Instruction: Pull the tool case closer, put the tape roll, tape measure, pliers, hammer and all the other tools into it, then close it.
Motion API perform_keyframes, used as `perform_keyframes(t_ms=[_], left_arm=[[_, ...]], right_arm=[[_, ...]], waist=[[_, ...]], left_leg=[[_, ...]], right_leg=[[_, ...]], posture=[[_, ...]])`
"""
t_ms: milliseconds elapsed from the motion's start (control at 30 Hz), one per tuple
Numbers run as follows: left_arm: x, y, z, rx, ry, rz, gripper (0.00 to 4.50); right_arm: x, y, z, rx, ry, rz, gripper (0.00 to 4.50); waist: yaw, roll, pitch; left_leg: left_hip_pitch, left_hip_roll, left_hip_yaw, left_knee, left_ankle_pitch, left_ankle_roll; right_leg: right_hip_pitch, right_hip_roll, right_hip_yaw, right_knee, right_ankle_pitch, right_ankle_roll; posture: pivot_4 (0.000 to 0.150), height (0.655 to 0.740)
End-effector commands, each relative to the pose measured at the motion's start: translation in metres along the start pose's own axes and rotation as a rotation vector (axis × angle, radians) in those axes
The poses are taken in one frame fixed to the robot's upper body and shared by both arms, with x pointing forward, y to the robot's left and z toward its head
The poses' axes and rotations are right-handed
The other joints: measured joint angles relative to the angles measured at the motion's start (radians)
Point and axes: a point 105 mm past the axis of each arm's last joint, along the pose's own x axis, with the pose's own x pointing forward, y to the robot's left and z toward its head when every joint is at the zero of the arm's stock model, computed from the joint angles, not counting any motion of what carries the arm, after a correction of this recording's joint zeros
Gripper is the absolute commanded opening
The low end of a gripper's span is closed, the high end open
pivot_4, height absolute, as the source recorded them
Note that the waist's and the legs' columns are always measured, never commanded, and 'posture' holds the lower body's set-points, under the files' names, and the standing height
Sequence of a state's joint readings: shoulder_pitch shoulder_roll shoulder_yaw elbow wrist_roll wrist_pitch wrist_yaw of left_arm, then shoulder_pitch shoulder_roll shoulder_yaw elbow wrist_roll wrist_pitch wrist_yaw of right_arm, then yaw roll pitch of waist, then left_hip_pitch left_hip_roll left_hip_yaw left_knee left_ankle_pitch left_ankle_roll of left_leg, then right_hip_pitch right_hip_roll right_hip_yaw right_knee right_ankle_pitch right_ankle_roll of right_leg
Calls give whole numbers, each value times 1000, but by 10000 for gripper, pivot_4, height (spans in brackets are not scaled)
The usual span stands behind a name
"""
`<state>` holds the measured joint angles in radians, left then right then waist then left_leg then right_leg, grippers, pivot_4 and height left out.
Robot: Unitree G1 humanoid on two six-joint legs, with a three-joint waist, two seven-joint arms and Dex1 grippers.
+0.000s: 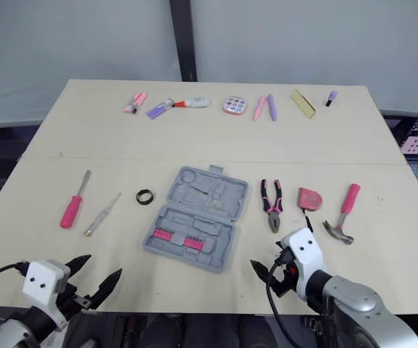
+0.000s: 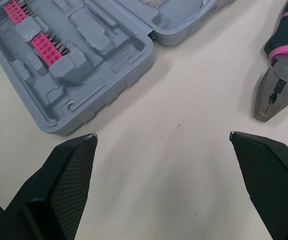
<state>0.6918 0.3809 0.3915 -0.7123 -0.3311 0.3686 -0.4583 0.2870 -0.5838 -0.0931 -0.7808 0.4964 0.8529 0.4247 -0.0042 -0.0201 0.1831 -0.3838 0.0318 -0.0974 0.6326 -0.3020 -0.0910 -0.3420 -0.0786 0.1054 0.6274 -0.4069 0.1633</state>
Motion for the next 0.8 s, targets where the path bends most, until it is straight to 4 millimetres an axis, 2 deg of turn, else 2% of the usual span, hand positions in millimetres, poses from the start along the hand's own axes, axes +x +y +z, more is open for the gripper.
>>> perform_keyframes(t_ms=[33,800], left_arm=[[0,-1,9,5,-29,10,44703],[3,-5,19,-15,-74,-22,44703]], right_arm=[[0,3,5,-17,-14,33,45000],[7,6,6,-12,-11,64,45000]], waist=[[0,0,0],[0,0,0]], left_leg=[[0,0,0,0,0,0],[0,0,0,0,0,0]], right_leg=[[0,0,0,0,0,0],[0,0,0,0,0,0]], posture=[[1500,7400],[1500,7400]])
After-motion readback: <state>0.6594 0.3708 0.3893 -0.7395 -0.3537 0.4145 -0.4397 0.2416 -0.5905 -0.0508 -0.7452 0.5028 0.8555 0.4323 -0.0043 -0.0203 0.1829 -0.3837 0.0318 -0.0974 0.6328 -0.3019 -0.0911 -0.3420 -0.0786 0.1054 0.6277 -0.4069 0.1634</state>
